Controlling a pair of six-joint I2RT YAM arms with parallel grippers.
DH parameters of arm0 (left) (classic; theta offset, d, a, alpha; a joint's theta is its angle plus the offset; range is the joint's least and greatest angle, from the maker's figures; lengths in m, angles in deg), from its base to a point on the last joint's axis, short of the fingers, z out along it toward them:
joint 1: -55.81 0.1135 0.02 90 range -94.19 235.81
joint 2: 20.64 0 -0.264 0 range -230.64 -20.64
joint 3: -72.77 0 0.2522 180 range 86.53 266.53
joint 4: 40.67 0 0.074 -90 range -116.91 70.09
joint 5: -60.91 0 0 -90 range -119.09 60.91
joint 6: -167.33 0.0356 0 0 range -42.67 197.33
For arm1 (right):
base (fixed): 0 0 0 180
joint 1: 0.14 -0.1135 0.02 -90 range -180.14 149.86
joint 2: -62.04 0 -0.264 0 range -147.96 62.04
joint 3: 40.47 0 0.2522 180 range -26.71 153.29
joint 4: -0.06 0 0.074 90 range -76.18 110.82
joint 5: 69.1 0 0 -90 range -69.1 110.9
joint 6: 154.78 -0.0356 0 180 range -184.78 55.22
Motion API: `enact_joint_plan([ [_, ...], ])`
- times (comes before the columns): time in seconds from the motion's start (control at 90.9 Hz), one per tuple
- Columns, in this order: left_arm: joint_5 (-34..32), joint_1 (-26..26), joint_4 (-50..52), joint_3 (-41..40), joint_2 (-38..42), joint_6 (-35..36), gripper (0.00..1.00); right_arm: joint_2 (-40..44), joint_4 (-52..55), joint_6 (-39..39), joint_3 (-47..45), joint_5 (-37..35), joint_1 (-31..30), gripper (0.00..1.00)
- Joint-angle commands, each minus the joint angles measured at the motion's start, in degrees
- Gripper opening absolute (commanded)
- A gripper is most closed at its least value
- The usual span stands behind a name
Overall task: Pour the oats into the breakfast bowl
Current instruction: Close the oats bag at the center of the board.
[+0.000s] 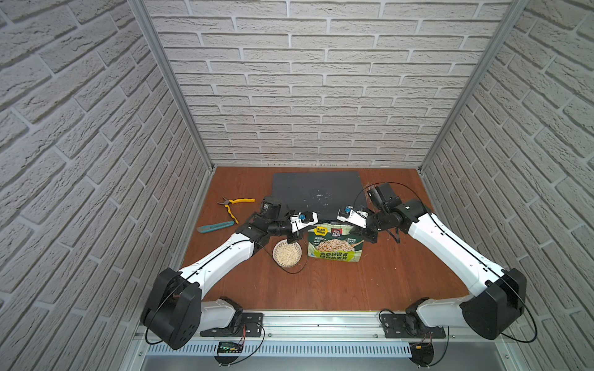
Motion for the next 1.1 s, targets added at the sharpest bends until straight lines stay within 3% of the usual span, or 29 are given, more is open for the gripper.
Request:
enact_joint_plan([
  [0.0, 0.46, -0.22, -1.49, -0.42, 1.82, 0.76, 0.0, -0.02, 0.01, 1.22, 3.35, 0.4, -2.44, 0.27],
  [0.11, 0.69, -0.24, -1.57, -0.62, 2.26, 0.68, 0.0, -2.99, 0.94, 1.69, 5.75, 0.41, -3.83, 0.27],
  [0.231, 0.78, -0.23, -1.73, -0.97, 2.61, 0.67, 0.0, -5.03, 2.33, 2.26, 7.43, -0.23, -4.25, 0.06],
  [0.341, 1.01, -0.22, -2.01, -1.22, 2.83, 0.59, 0.0, -4.56, 2.43, 2.74, 7.68, -0.53, -4.25, 0.04],
  [0.374, 1.2, -0.22, -2.08, -1.18, 2.86, 0.57, 0.0, -4.32, 2.09, 2.79, 7.66, -0.32, -4.25, 0.07],
  [0.418, 1.34, -0.22, -2.17, -1.17, 2.75, 0.45, 0.0, -4.26, 1.63, 2.73, 7.53, -0.07, -4.29, 0.21],
  [0.473, 1.52, -0.22, -2.36, -1.17, 2.73, 0.42, 0.0, -4.72, 1.32, 2.78, 7.47, 0.22, -4.62, 0.3],
  [0.605, 1.74, -0.17, -2.29, -1.29, 3.23, 0.41, 0.0, -6.97, 0.97, 2.89, 7.99, 0.12, -5.49, 0.35],
  [0.638, 1.84, -0.21, -2.28, -1.27, 3.29, 0.41, 0.0, -7.52, 0.98, 2.94, 8.22, 0.11, -5.66, 0.31],
  [0.726, 1.94, -0.22, -2.13, -1.41, 3.56, 0.33, 0.0, -8.27, 0.81, 2.82, 8.97, 0.57, -5.84, 0.05],
  [0.825, 1.86, -0.2, -1.73, -1.29, 3.81, 0.32, 0.0, -7.59, -0.62, 2.41, 9.09, 2.96, -6.01, 0.04],
  [0.902, 1.81, -0.19, -1.58, -1.43, 4.06, 0.24, 0.0, -7.24, -2.59, 1.46, 8.69, 6.17, -6.27, 0.19],
  [0.979, 1.94, -0.15, -1.75, -1.52, 4.34, 0.06, 0.0, -7.88, -3.78, 0.94, 8.57, 8.14, -6.77, 0.23],
  [1.089, 2.07, -0.22, -1.91, -1.65, 4.52, -0.21, 0.0, -9.94, -3.58, 0.86, 9.58, 7.97, -7.46, 0.04],
])
